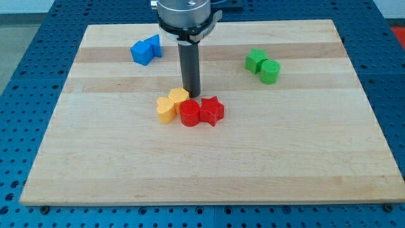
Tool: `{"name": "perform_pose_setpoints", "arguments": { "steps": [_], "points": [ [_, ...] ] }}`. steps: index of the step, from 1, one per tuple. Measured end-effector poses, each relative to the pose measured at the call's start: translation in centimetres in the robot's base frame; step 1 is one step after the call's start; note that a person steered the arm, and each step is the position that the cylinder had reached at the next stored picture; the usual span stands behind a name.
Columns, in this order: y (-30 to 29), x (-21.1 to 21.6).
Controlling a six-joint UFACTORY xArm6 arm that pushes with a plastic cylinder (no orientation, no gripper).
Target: Move the blue triangle towards the center
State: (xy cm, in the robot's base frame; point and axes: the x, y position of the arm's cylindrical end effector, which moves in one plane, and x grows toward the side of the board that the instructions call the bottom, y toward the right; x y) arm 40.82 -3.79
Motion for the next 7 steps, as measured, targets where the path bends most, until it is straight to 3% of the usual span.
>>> {"name": "perform_pose_setpoints", "arguments": {
  "steps": [2, 3, 6, 7],
  "points": [
    [4.2, -0.5],
    [3.0, -0.7],
    [-17.1, -5.0],
    [-19.2, -10.8]
  ]
}}
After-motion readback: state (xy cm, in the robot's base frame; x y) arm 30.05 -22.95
